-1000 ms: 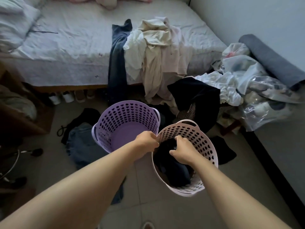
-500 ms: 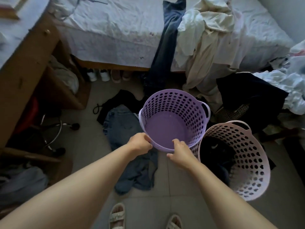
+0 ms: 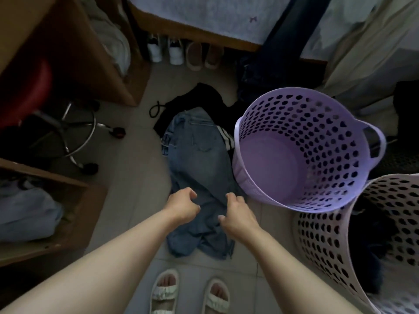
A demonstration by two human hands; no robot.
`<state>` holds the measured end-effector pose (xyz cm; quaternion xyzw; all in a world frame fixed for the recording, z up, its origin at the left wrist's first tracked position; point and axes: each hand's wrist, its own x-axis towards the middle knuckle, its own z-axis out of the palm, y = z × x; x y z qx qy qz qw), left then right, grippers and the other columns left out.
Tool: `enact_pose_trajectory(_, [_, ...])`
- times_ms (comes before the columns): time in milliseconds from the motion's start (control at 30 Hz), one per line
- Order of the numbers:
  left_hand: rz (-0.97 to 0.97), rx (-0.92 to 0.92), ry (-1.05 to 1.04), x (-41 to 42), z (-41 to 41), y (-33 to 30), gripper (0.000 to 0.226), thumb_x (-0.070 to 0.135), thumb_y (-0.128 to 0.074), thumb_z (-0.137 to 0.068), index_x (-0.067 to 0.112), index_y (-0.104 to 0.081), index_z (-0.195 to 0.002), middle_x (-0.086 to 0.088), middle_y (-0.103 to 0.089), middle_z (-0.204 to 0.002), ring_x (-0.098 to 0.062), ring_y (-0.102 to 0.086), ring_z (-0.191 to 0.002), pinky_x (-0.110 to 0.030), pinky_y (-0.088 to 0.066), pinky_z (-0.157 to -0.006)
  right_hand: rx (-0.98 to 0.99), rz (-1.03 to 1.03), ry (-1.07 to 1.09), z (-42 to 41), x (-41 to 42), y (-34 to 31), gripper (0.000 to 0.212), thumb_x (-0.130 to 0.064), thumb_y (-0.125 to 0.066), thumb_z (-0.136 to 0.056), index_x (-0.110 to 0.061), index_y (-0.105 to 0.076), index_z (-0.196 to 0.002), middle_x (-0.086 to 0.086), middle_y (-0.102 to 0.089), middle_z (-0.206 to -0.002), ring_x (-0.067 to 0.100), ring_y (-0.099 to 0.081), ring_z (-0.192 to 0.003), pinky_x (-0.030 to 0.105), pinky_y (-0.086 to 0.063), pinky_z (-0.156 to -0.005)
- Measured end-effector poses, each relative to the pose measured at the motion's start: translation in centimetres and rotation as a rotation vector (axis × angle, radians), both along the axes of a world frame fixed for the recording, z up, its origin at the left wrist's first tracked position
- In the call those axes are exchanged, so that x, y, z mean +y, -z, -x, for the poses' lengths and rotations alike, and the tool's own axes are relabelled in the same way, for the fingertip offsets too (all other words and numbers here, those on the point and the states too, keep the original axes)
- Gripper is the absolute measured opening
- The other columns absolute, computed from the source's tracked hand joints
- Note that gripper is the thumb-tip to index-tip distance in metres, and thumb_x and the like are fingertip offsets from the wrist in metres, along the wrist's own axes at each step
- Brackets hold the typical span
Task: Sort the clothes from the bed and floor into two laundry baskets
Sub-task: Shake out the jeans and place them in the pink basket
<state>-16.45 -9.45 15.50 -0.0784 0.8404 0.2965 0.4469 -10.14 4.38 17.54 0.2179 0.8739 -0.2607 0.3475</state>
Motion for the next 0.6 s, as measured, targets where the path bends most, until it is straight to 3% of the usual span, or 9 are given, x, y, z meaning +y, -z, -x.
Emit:
enact_pose_trajectory(233, [0.061,0.061,-0.023,-0.3,2.5,12.4,0.046,0.021,-0.059,-0.088,0.016,-0.046,-0.132,-0.008,-0.055,-0.129,-0.026,-0.054,-0.117,-0.031,-0.046,-0.097,0.046,-0.019,-0.063,3.0,-0.6,13.0,0.058,-0.023,-0.053,-0.093,-0.012,-0.024,-0.142,0.013,-0.034,-0.141,0.031,-0.04,-0.128,0.038,-0.039,-0.099])
enact_pose_trajectory(433, [0.091,0.085,-0.078,-1.4,4.7,24.1,0.056,0.02,-0.061,-0.085,0.016,-0.037,-0.136,-0.011,-0.053,-0.13,-0.031,-0.054,-0.117,-0.039,-0.048,-0.098,0.104,-0.052,-0.097,5.4,-0.9,24.7,0.064,-0.021,-0.052,-0.092,-0.011,-0.019,-0.146,0.015,-0.032,-0.142,0.032,-0.035,-0.131,0.041,-0.036,-0.103])
enact_pose_trajectory(600, [0.118,0.159,-0.099,-2.6,6.3,31.3,0.085,0.028,-0.065,-0.084,0.023,-0.012,-0.15,-0.011,-0.026,-0.148,-0.035,-0.044,-0.129,-0.038,-0.042,-0.104,0.184,-0.09,-0.103,7.7,-1.2,32.4,0.074,-0.021,-0.057,-0.09,-0.012,-0.014,-0.149,0.011,-0.028,-0.149,0.031,-0.03,-0.135,0.04,-0.032,-0.109])
